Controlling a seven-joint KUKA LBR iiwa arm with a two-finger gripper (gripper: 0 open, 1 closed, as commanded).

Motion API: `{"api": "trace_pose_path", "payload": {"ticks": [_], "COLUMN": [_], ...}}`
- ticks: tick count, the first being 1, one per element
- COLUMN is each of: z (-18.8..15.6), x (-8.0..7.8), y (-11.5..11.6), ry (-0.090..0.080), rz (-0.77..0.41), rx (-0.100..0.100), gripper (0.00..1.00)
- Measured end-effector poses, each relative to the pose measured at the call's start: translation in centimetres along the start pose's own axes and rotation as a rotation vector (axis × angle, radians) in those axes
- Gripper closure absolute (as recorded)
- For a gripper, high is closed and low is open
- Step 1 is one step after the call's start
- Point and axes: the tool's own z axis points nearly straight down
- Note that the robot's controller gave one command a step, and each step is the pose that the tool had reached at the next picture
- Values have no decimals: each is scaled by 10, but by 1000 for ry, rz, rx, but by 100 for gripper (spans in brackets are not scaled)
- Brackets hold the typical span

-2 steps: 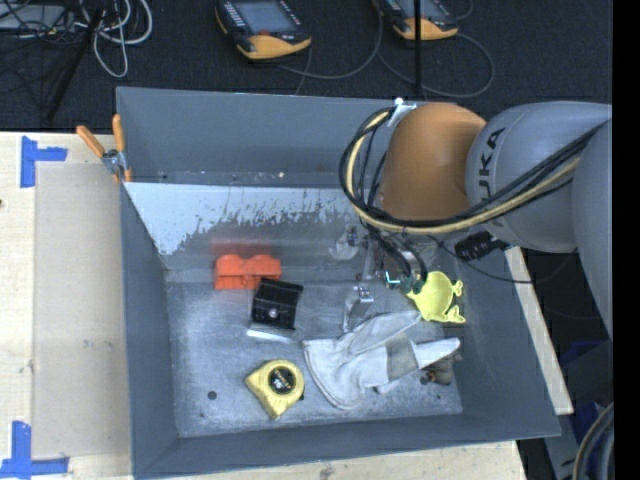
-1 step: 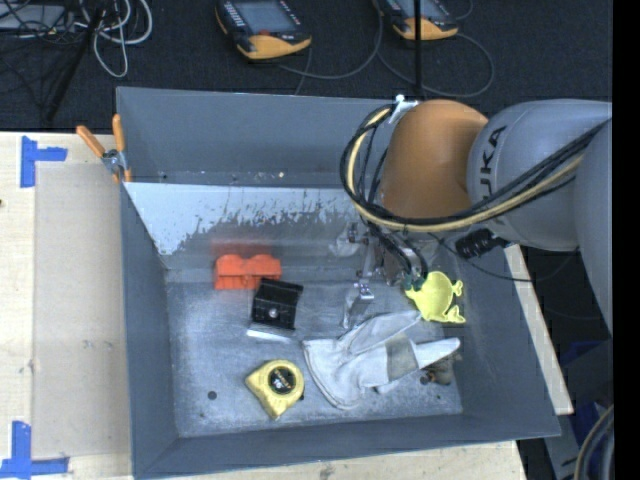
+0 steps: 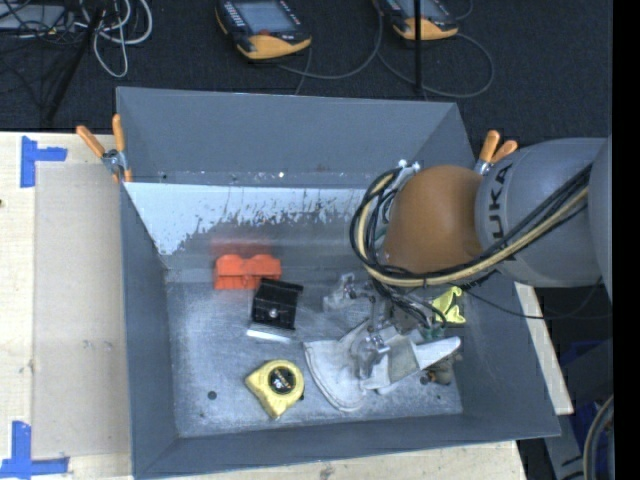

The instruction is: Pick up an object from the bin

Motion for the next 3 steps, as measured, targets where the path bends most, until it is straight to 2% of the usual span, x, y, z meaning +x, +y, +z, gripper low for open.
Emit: {"api": "trace_pose_path", "payload": {"ticks": [1, 2, 3], "z": [-14, -17, 5], "x": [12, -40, 20], "y": [1, 2, 13], "ry": [3, -3, -2], "rz": [-99, -78, -342], "rx": [-1, 1, 0], "gripper": [0, 0, 0]}}
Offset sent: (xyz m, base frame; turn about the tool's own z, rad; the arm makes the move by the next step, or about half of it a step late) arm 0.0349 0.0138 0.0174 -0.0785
